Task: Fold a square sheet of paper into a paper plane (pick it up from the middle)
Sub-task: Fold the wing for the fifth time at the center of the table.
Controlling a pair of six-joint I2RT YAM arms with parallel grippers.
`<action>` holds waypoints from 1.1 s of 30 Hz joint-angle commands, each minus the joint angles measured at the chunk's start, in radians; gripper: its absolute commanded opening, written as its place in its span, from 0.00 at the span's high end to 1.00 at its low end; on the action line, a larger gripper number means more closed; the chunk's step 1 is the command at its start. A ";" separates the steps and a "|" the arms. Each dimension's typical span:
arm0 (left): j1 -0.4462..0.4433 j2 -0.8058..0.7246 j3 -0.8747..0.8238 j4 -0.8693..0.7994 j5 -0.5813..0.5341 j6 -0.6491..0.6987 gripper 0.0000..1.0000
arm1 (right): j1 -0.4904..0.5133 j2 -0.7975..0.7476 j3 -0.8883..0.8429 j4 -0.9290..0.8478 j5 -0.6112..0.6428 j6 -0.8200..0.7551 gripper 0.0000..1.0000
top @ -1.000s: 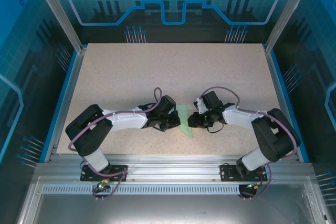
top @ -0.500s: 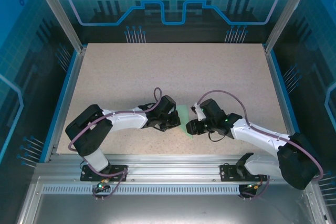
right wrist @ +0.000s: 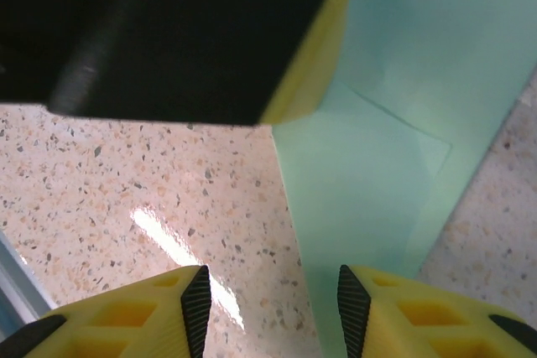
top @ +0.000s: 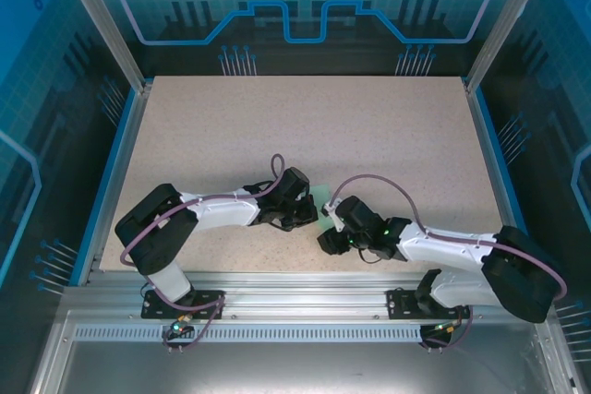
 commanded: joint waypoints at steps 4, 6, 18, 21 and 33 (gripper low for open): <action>0.009 0.015 0.032 -0.028 0.025 -0.024 0.98 | 0.056 0.066 -0.001 0.116 0.164 -0.109 0.53; 0.008 0.015 0.031 -0.029 0.025 -0.023 0.98 | 0.064 0.086 0.000 0.131 0.183 -0.128 0.54; 0.007 0.013 0.027 -0.025 0.030 -0.025 0.98 | 0.084 0.137 -0.008 0.182 0.254 -0.181 0.62; 0.007 0.007 0.025 -0.025 0.029 -0.028 0.98 | 0.085 0.135 -0.028 0.197 0.258 -0.182 0.63; 0.008 -0.009 0.019 -0.012 0.036 -0.035 0.97 | 0.084 0.110 -0.080 0.256 0.256 -0.191 0.71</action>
